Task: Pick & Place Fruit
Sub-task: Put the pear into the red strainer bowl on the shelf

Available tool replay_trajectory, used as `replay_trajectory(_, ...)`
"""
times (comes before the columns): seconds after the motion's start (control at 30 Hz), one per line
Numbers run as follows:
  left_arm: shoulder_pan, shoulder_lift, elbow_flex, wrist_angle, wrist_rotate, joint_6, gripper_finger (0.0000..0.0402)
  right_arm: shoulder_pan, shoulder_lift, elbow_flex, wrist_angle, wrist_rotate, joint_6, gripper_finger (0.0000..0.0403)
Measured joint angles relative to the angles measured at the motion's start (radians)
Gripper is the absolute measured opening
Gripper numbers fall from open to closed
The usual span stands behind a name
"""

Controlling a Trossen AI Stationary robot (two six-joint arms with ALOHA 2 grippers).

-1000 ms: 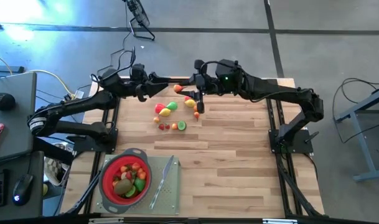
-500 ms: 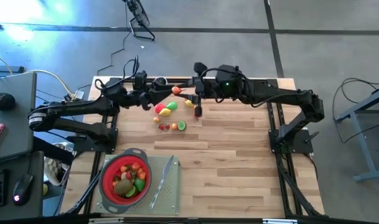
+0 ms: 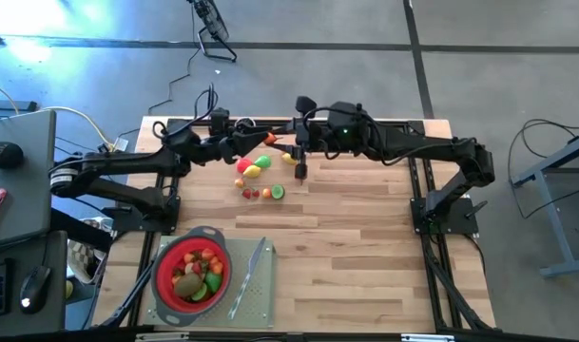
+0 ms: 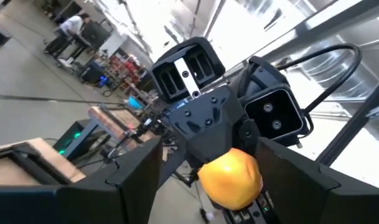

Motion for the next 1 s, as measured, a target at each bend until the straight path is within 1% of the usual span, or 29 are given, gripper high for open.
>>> replay_trajectory(0.07,0.0,0.009,0.0,0.013,0.008,-0.003,0.0251,0.001,0.0,0.0,0.001,0.026,-0.002,0.0102)
replay_trajectory(0.23,0.0,0.014,-0.001,0.012,0.03,-0.003,0.0251,-0.003,0.0,0.0,0.001,0.035,-0.009,0.0102)
replay_trajectory(0.33,0.0,0.014,-0.001,0.011,0.044,-0.003,0.0251,-0.003,0.0,0.0,-0.001,0.058,-0.023,0.0102)
replay_trajectory(0.73,0.0,0.014,-0.001,0.01,0.044,0.009,0.025,-0.003,0.017,0.0,-0.015,0.056,-0.023,0.0102)
replay_trajectory(0.83,0.0,0.013,-0.001,0.008,0.047,0.015,0.024,-0.003,0.025,0.0,-0.008,0.056,-0.021,0.0102)
replay_trajectory(1.0,0.0,0.013,-0.001,0.008,0.055,0.016,0.0206,-0.002,0.027,0.0,0.009,0.069,-0.02,0.0102)
